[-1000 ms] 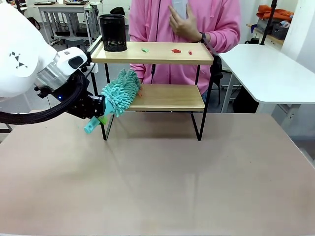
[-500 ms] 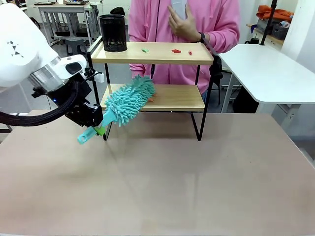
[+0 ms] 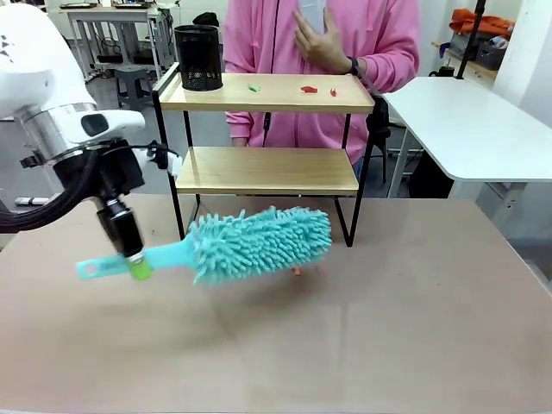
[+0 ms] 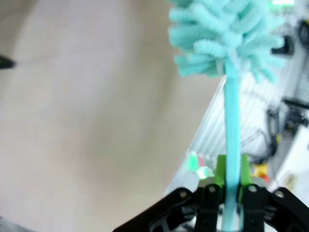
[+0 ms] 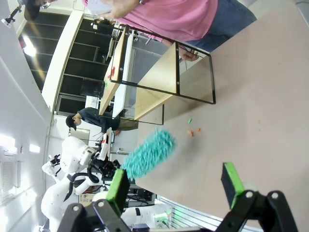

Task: Clean the shelf.
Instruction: Clean the specific tier of the Shelf with the Duster once objects are removed, then clean the remaining tier of the Shelf with the Duster once objects are removed.

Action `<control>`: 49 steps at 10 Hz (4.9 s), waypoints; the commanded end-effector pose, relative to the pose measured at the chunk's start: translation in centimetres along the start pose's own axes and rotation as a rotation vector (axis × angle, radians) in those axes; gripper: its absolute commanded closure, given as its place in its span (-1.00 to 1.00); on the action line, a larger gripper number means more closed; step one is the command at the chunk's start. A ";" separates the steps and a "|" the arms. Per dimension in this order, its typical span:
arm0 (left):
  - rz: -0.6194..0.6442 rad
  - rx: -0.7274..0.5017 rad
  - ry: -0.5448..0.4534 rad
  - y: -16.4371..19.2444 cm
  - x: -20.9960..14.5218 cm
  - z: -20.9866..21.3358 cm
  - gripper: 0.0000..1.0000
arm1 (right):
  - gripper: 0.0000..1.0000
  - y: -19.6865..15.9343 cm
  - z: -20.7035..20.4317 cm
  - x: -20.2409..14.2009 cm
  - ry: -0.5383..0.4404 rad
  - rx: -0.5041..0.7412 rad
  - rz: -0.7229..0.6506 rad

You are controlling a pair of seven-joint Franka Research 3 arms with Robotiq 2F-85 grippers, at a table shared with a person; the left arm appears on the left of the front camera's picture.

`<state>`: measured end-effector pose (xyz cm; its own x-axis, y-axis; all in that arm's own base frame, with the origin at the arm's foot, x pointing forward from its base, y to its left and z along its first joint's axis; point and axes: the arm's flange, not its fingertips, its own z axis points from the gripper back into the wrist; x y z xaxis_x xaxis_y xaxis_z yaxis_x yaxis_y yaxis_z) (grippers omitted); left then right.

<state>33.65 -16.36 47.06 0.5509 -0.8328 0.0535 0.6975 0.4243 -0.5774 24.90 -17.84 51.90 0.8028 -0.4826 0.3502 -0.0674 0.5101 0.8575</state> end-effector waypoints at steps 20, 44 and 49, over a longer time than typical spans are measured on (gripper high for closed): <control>0.582 -0.415 -0.991 10.5 -31.6 9.3 1.00 | -1.00 0.1 -0.1 0.2 -0.010 0.020 0.024; 0.430 -0.305 -1.002 8.7 -36.8 7.6 1.00 | -1.00 0.1 -0.1 0.2 -0.010 0.020 0.024; 0.452 -0.305 -0.998 8.8 -36.6 7.6 0.74 | -1.00 0.1 -0.1 0.2 -0.010 0.020 0.024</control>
<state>23.10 20.59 46.25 0.9379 0.0877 0.3355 0.2762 0.3960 -0.8757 24.94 -17.83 51.89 0.8034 -0.4817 0.3500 -0.0657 0.5125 0.8562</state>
